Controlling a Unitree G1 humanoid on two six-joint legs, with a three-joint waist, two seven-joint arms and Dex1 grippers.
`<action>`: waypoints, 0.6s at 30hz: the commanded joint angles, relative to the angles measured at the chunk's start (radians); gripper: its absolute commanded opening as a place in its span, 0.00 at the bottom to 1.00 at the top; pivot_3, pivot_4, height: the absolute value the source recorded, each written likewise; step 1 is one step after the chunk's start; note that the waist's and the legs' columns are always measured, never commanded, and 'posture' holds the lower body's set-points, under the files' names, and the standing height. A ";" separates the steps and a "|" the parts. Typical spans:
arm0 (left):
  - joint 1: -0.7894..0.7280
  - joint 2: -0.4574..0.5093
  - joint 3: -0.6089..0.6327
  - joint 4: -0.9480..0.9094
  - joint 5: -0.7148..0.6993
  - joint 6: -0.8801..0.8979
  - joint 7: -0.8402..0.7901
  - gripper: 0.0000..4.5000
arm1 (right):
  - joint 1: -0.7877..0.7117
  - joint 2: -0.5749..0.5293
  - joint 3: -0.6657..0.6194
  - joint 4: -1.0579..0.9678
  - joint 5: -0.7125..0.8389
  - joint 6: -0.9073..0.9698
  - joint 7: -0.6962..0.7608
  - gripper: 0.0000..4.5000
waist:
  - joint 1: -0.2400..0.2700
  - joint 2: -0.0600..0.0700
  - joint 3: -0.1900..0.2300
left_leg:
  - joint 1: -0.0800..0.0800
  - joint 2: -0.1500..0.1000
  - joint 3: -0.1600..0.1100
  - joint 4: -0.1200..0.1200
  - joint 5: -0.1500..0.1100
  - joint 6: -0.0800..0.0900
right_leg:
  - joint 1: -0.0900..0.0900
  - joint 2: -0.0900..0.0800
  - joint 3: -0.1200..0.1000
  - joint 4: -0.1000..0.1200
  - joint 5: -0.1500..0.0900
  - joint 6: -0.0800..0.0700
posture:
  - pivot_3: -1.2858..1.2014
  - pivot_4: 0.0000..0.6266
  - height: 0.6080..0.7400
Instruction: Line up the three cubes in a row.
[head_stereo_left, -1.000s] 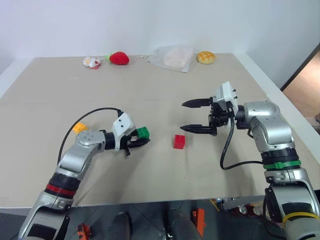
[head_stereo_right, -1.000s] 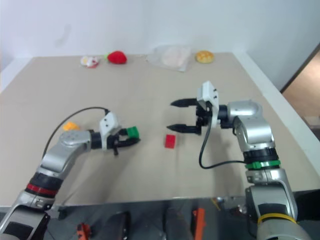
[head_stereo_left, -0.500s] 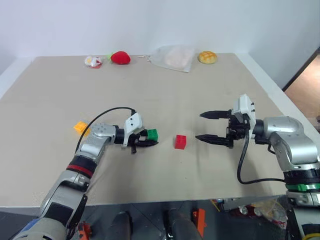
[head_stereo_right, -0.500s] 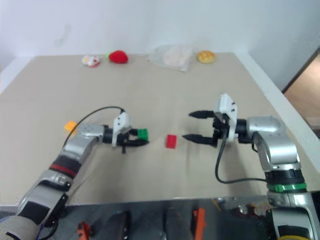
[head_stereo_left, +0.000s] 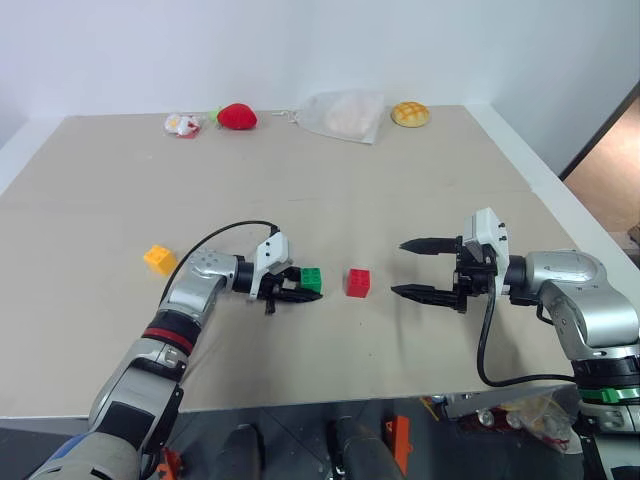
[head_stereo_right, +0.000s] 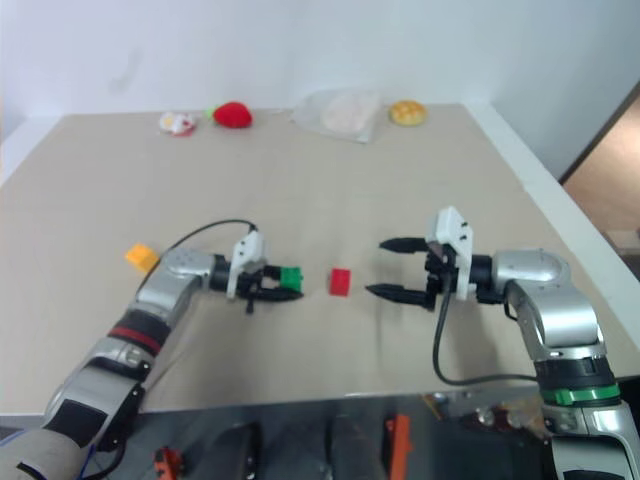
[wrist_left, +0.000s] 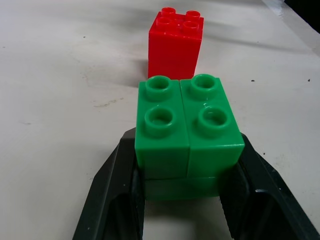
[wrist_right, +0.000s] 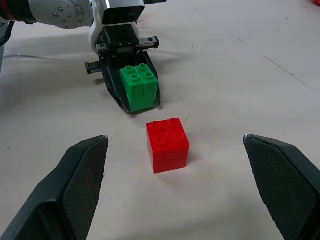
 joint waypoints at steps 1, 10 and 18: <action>-0.026 0.001 0.018 0.005 0.000 -0.031 -0.016 0.30 | -0.024 -0.006 -0.015 -0.020 0.020 -0.005 0.004 1.00 | 0.000 0.000 0.000 | 0.000 0.000 0.000 0.000 0.000 0.000 | 0.000 0.000 0.000 0.000 0.000 0.000 | 0.52 0.24 1.00; -0.075 -0.005 0.035 0.139 0.022 -0.111 -0.004 0.30 | -0.028 -0.009 -0.019 -0.019 0.025 -0.003 0.006 1.00 | 0.000 0.000 0.000 | 0.000 0.000 0.000 0.000 0.000 0.000 | 0.000 0.000 0.000 0.000 0.000 0.000 | 0.52 0.24 1.00; -0.091 -0.021 0.042 0.207 0.035 -0.164 0.001 0.30 | -0.030 -0.017 -0.024 -0.010 0.025 -0.008 0.006 1.00 | 0.001 0.000 0.000 | 0.000 0.000 0.000 0.000 0.000 0.000 | 0.000 0.000 0.000 0.000 0.000 0.001 | 0.52 0.24 1.00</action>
